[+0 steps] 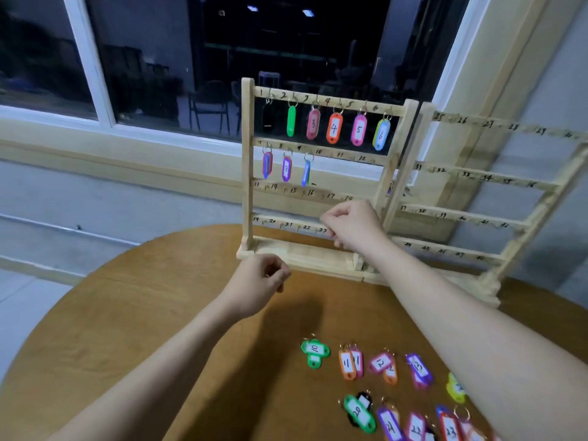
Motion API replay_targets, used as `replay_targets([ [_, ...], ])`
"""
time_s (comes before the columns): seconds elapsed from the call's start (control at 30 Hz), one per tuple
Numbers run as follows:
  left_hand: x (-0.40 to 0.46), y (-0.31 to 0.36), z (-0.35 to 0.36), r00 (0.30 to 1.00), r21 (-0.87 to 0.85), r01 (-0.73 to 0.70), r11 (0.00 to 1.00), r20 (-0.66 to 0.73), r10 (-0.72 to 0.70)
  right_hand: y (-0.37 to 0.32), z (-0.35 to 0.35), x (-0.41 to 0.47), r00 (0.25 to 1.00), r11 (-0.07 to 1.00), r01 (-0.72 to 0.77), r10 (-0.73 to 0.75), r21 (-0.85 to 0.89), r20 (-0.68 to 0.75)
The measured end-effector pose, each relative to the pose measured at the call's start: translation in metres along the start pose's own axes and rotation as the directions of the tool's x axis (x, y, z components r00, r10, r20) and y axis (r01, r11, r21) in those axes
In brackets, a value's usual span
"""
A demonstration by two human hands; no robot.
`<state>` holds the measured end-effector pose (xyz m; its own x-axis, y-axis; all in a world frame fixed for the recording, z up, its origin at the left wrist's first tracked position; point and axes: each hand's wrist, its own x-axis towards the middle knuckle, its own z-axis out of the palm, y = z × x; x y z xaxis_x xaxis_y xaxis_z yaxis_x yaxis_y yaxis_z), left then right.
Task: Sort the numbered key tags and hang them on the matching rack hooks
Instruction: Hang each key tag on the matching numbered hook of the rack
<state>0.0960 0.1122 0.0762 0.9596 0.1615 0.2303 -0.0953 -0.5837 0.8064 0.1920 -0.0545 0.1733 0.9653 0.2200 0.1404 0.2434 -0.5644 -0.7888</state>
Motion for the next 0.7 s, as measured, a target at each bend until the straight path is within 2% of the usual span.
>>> replay_targets([
  [0.17, -0.033, -0.031, 0.037, 0.997, -0.07, 0.07, 0.995, 0.031, -0.068, 0.06, 0.015, -0.058, 0.995, 0.982, -0.002, 0.021, -0.19, 0.097],
  [0.33, -0.067, -0.048, 0.047, 0.999, 0.006, -0.043, 0.999, 0.02, 0.043, 0.11, 0.033, -0.103, 0.972, 0.931, 0.059, 0.029, -0.36, 0.234],
  [0.47, -0.063, -0.05, 0.044, 0.995, -0.01, -0.063, 0.998, 0.079, 0.064, 0.119, 0.041, -0.115, 0.962, 0.89, 0.152, -0.034, -0.43, 0.27],
  [0.57, -0.061, -0.049, 0.048, 0.987, 0.058, -0.106, 0.993, 0.124, 0.098, 0.116, 0.049, -0.118, 0.96, 0.863, 0.195, -0.072, -0.467, 0.269],
  [0.7, -0.062, -0.052, 0.05, 0.977, 0.131, -0.162, 0.978, 0.159, 0.14, 0.113, 0.06, -0.12, 0.964, 0.845, 0.186, -0.06, -0.502, 0.257],
])
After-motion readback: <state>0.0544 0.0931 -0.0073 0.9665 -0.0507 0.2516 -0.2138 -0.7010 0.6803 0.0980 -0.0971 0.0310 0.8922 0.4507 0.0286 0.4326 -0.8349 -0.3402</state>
